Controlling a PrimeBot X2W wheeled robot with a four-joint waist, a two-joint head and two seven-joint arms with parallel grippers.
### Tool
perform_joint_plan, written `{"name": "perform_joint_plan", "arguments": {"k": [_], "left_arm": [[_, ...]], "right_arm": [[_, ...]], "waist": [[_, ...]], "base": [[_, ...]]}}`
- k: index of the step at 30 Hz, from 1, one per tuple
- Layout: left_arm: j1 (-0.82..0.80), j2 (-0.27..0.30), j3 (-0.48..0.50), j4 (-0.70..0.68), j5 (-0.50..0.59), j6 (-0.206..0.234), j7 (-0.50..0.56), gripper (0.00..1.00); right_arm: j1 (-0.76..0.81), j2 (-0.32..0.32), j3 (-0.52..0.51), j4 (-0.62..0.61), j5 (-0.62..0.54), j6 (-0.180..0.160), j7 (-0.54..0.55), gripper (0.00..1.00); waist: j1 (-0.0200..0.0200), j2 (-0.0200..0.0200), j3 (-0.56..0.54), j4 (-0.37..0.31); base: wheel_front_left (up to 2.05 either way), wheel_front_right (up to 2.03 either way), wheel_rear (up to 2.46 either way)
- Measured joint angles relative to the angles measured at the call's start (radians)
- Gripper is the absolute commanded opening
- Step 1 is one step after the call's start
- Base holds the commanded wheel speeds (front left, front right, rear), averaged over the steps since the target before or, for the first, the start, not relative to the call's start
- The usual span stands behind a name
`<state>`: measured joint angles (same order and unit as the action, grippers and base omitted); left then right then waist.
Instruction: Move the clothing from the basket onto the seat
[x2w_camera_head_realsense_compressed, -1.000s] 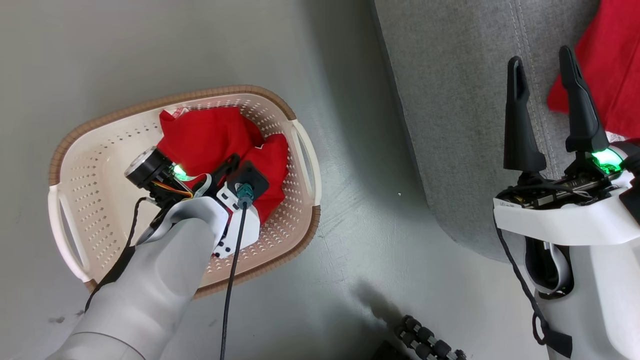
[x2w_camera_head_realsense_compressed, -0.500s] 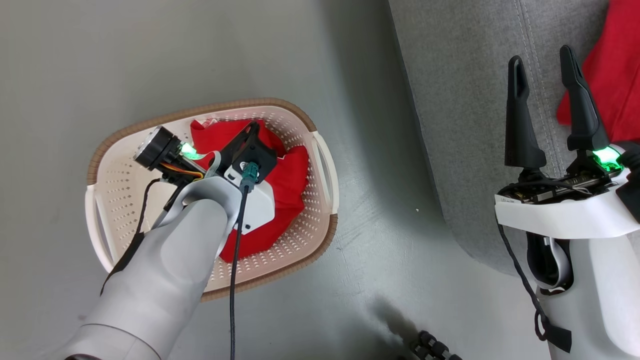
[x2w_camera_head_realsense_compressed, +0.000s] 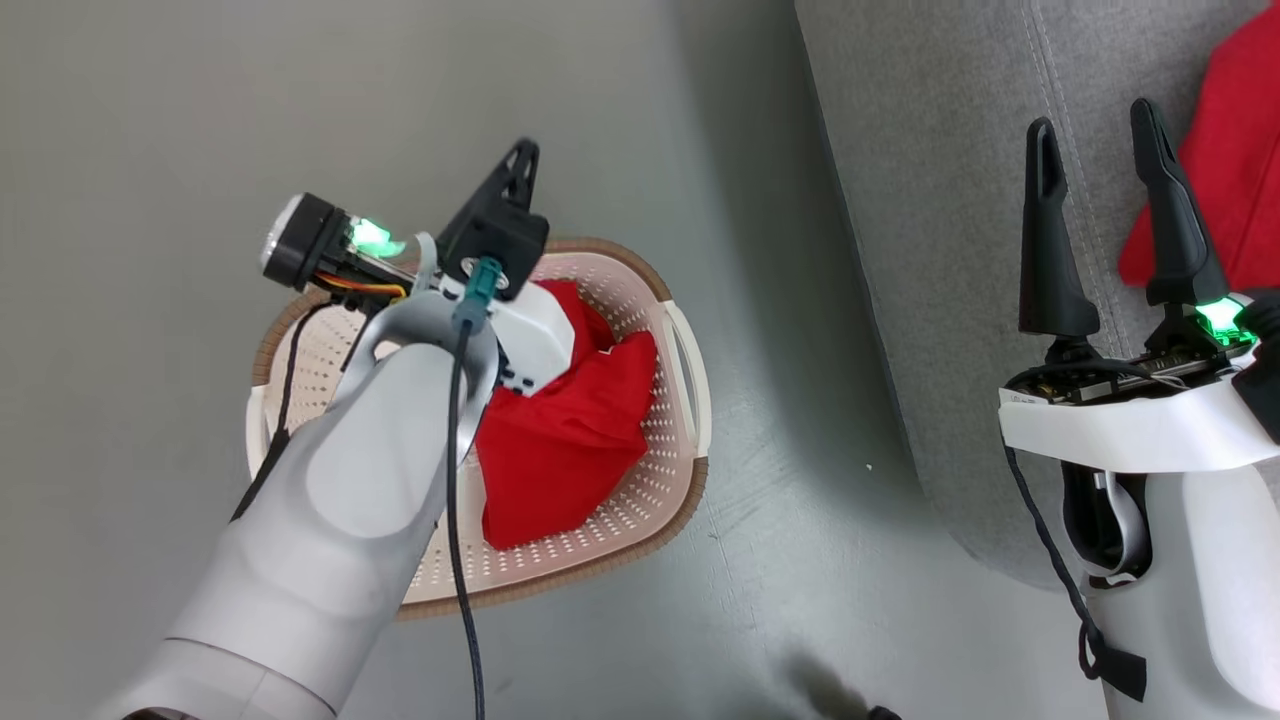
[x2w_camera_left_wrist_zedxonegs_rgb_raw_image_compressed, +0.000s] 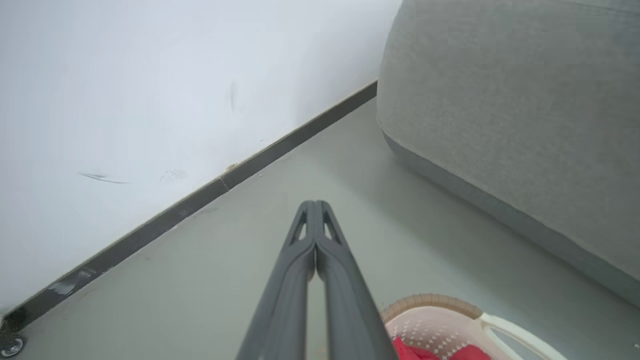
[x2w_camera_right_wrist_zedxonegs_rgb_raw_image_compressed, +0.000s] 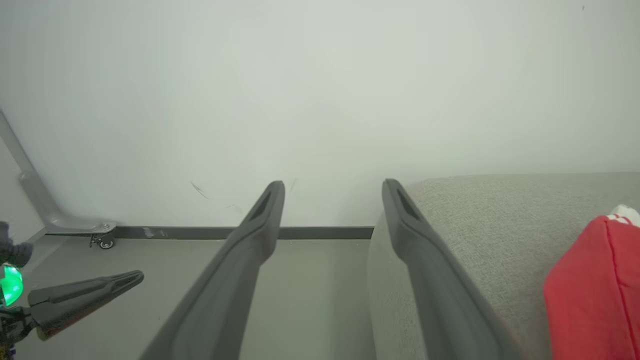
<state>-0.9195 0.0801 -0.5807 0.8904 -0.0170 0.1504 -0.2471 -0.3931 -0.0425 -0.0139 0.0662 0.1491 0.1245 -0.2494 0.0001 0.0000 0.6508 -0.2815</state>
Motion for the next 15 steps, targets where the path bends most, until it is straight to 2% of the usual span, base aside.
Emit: {"name": "perform_joint_plan", "arguments": {"k": [7, 9, 13, 14, 15], "left_arm": [[0.047, 0.012, 0.064, -0.148, -0.054, 0.034, 0.000, 0.01], [0.070, 0.016, 0.080, -0.176, -0.072, 0.036, 0.000, 0.29], [0.132, 0.036, 0.122, -0.239, -0.107, 0.053, 0.000, 0.50], [0.144, 0.040, 0.131, -0.252, -0.113, 0.053, 0.000, 0.83], [0.156, 0.045, 0.137, -0.263, -0.115, 0.058, 0.000, 0.95]], "right_arm": [[0.002, 0.000, -0.003, 0.016, -0.024, 0.000, 0.000, 1.00], [0.003, -0.001, -0.004, 0.020, -0.031, 0.000, 0.000, 1.00], [0.005, -0.001, -0.010, 0.035, -0.044, 0.000, 0.000, 1.00], [0.005, -0.001, -0.010, 0.036, -0.044, 0.000, 0.000, 1.00], [0.006, -0.001, -0.011, 0.038, -0.044, 0.000, 0.000, 1.00]], "waist": [[0.0000, 0.0000, -0.050, 0.027], [0.0000, 0.0000, -0.066, 0.035], [0.0000, 0.0000, -0.108, 0.053], [0.0000, 0.0000, -0.116, 0.056], [0.0000, 0.0000, -0.125, 0.060]], "base": [[0.00, 0.00, 0.00], [0.00, 0.00, 0.00], [0.00, 0.00, 0.00], [0.00, 0.00, 0.00], [0.00, 0.00, 0.00]]}}
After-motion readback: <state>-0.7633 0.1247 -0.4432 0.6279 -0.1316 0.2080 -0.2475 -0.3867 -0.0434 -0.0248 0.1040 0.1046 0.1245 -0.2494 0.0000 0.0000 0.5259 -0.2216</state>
